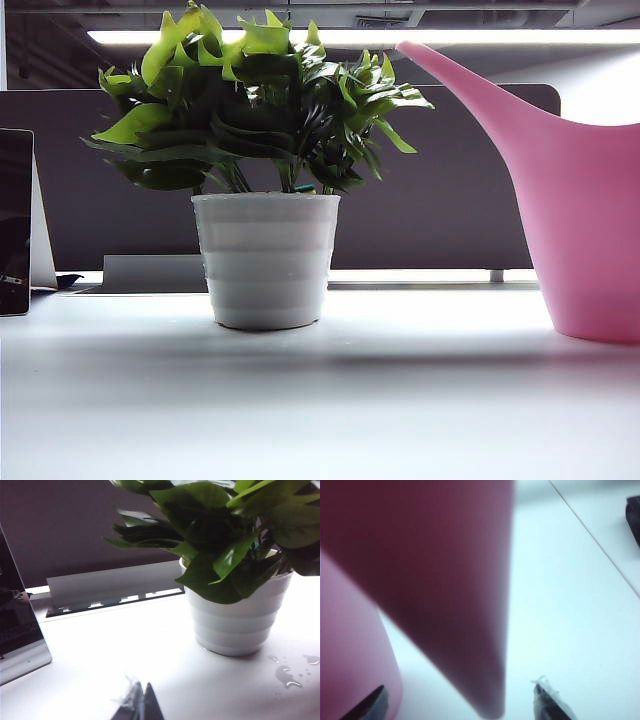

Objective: Pick up the watering can from the table, water the potted plant, and put the can back.

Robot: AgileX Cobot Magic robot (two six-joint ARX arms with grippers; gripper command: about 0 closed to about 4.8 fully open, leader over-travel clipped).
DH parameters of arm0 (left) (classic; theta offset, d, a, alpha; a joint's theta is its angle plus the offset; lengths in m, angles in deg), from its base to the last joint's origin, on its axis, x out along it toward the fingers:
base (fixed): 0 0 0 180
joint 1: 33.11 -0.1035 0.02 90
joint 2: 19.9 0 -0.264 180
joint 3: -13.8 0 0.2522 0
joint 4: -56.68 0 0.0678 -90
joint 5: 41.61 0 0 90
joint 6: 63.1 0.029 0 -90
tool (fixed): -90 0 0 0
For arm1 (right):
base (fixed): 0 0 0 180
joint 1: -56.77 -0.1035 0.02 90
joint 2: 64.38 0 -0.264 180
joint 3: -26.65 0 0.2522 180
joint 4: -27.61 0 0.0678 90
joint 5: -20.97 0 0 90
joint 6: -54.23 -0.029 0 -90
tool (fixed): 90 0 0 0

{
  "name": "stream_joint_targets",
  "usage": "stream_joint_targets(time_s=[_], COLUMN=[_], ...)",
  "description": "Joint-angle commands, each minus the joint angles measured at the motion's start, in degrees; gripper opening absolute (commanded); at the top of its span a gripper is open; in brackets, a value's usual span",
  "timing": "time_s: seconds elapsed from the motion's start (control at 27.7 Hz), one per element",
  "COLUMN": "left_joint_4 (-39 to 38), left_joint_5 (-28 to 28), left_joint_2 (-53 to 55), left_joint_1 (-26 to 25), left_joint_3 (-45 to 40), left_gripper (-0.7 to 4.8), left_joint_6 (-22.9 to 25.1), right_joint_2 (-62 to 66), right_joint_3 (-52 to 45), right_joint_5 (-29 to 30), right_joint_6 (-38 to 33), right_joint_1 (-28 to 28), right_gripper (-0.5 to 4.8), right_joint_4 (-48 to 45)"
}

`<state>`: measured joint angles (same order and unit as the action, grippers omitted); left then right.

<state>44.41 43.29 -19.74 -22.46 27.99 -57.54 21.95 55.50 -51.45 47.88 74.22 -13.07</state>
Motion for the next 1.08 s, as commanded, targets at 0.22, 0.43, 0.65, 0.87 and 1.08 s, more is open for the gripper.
stream_joint_targets(time_s=[0.22,0.43,0.65,0.87,1.08], left_joint_4=[0.72,0.72,0.72,0.72,0.72], left_joint_5=[-0.11,-0.09,-0.15,-0.09,-0.11], left_joint_2=[0.07,0.07,0.07,0.07,0.07], left_joint_1=[-5.81,-6.84,-7.63,-12.48,-14.67], left_joint_3=[0.07,0.07,0.09,0.07,0.07], left_gripper=[-0.05,-0.05,-0.05,-0.05,-0.05], left_joint_6=[0.00,0.00,0.00,0.00,0.00], right_joint_2=[-8.26,-19.21,-29.92,-39.60,-50.64], right_joint_3=[-4.46,-7.23,-7.26,-7.26,-7.26], right_joint_5=[-5.25,-5.22,-2.51,5.03,8.31], right_joint_6=[0.11,-1.38,-1.42,-2.75,-6.34], right_joint_1=[-0.02,-0.07,-0.11,-0.13,-0.17], right_gripper=[3.73,3.67,2.33,-0.10,-0.09], right_joint_4=[-0.96,6.32,16.90,26.56,33.33])
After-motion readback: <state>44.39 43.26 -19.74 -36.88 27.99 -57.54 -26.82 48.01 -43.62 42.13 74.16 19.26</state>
